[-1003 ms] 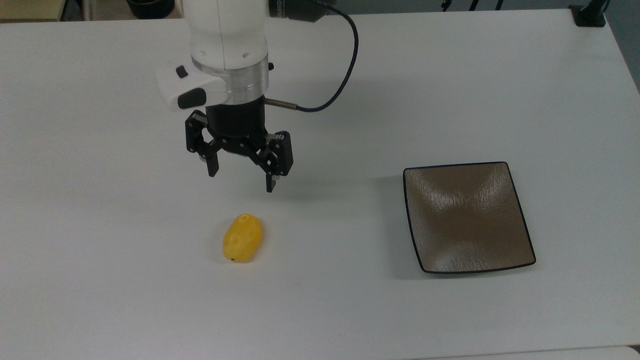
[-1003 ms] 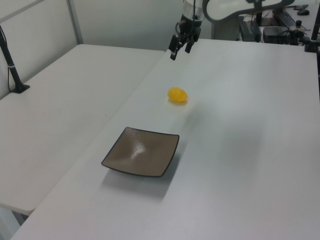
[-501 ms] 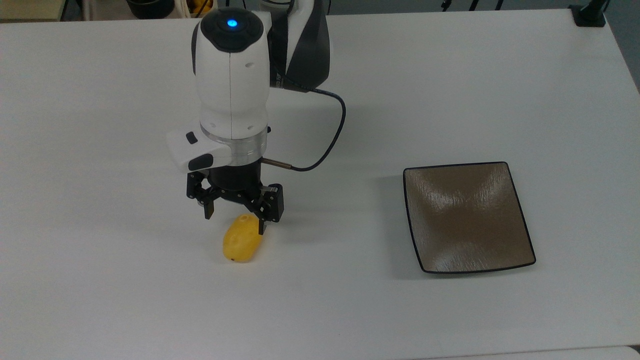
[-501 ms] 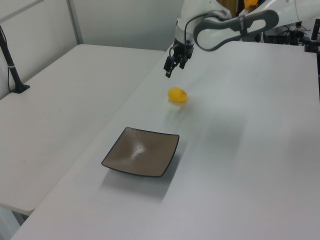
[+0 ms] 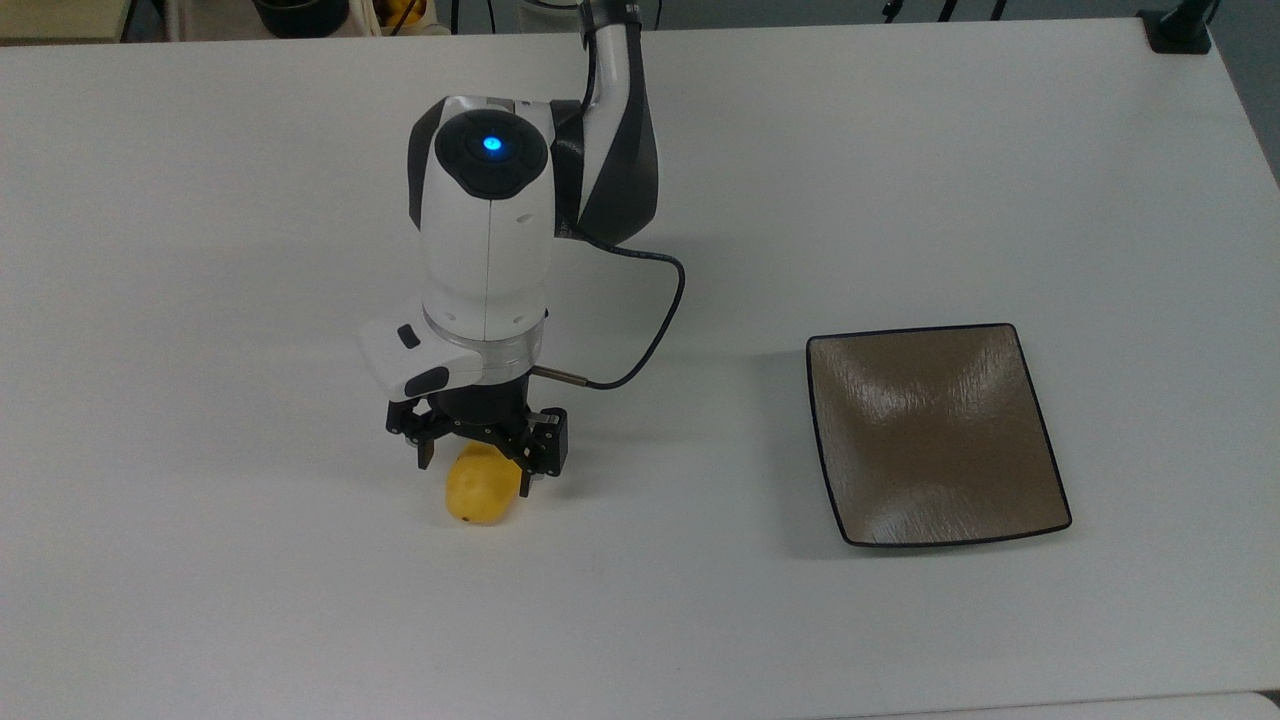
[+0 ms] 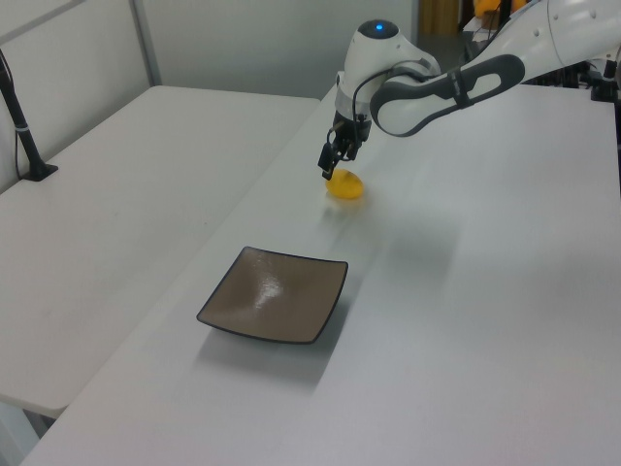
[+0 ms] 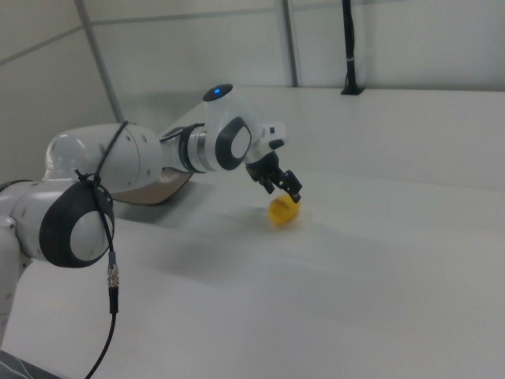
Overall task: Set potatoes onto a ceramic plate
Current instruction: 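Close the gripper around the yellow potato, then lift the held potato and carry it over the brown plate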
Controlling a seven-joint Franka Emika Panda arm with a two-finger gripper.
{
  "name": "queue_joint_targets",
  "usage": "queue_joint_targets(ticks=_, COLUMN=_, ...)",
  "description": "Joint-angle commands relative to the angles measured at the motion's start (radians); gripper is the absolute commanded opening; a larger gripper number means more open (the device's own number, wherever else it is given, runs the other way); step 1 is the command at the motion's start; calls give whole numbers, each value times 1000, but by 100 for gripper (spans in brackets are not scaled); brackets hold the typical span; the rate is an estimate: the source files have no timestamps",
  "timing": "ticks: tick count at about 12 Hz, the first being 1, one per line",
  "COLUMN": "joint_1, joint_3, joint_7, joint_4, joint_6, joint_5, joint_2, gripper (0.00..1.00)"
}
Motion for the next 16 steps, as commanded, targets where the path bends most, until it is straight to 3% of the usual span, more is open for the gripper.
queue_joint_targets(ticks=1, joint_1=9, joint_3=-10, joint_7=22, joint_4=-21, joint_6=35, joint_5=-30, joint_2=25, gripper=100)
queue_joint_targets(ticks=3, joint_1=9, joint_3=-10, joint_7=21, joint_4=-39, joint_6=35, joint_5=-42, joint_2=25, gripper=100)
queue_joint_targets(ticks=4, joint_1=9, joint_3=-10, joint_7=19, joint_4=-42, joint_6=35, joint_5=-44, joint_2=25, gripper=95)
queue_joint_targets(ticks=7, joint_1=12, joint_3=-10, joint_7=22, joint_4=-64, joint_6=33, joint_5=-48, joint_2=19, gripper=34)
queue_joint_targets(ticks=8, joint_1=12, joint_3=-10, joint_7=24, joint_4=-64, joint_6=32, joint_5=-47, joint_2=16, gripper=19)
queue_joint_targets(ticks=10, joint_1=12, joint_3=-8, joint_7=24, joint_4=-65, joint_6=24, joint_5=-38, joint_2=-9, gripper=13)
queue_joint_targets(ticks=16, joint_1=41, joint_3=-5, joint_7=24, joint_4=-88, joint_6=-85, joint_5=2, joint_2=-153, gripper=13)
